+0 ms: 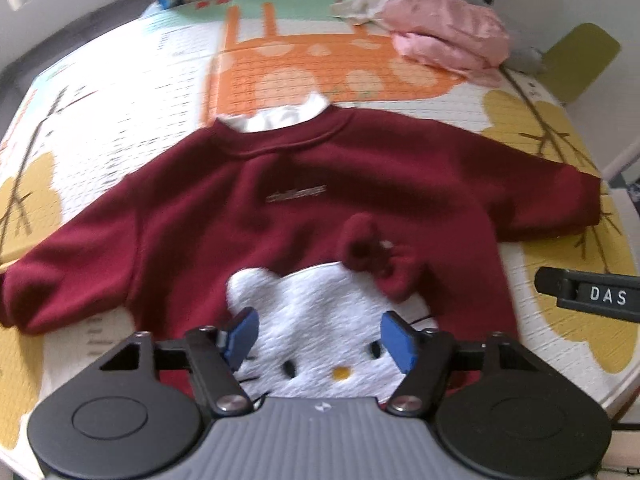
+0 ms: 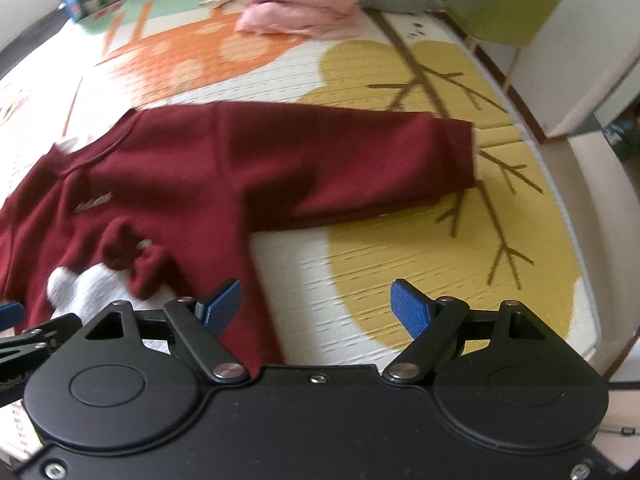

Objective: Fold clothes

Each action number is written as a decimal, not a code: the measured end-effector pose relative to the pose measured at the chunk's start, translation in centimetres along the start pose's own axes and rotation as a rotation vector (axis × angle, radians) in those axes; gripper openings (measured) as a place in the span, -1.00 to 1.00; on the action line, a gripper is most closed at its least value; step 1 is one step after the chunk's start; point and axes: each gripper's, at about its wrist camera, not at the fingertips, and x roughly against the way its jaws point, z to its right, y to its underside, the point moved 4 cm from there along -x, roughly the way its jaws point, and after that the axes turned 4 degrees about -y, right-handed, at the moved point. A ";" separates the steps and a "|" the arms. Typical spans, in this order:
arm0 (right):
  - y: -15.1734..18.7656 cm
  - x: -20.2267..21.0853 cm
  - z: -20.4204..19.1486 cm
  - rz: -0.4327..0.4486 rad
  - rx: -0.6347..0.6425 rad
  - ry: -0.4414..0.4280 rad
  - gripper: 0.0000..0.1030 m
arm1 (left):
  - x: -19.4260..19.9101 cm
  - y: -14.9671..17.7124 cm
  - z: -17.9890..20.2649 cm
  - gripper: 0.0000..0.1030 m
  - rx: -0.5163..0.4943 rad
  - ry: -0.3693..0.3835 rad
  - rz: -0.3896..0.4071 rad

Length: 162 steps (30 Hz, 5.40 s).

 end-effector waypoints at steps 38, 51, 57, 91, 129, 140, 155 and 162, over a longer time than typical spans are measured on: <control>-6.6 -5.8 15.0 0.089 -0.276 0.063 0.27 | -6.8 -7.2 10.3 -0.70 -0.229 0.292 0.166; -7.2 -7.7 16.2 0.088 -0.334 0.023 0.16 | -9.2 -7.2 10.2 -0.97 -0.219 0.301 0.043; -7.3 -8.0 16.1 0.085 -0.388 -0.075 -0.49 | -9.7 -7.5 9.9 -0.97 -0.188 0.318 0.008; -9.6 -3.3 -0.2 0.104 -0.088 -0.425 -0.91 | -9.7 -7.0 9.6 -0.90 -0.137 0.302 0.023; -10.7 -5.1 -1.6 0.170 0.095 -0.179 0.26 | -9.8 -7.1 9.5 -0.89 -0.151 0.299 0.025; -11.2 -8.7 -2.1 0.085 0.078 -0.149 0.00 | -9.9 -7.1 9.2 -0.89 -0.166 0.308 0.022; -10.9 -8.2 0.5 0.062 -0.046 -0.232 -0.61 | -10.0 -7.1 9.0 -0.89 -0.167 0.308 0.021; -10.9 -5.0 0.9 0.101 -0.085 -0.313 -0.62 | -10.0 -7.2 9.0 -0.89 -0.164 0.308 0.021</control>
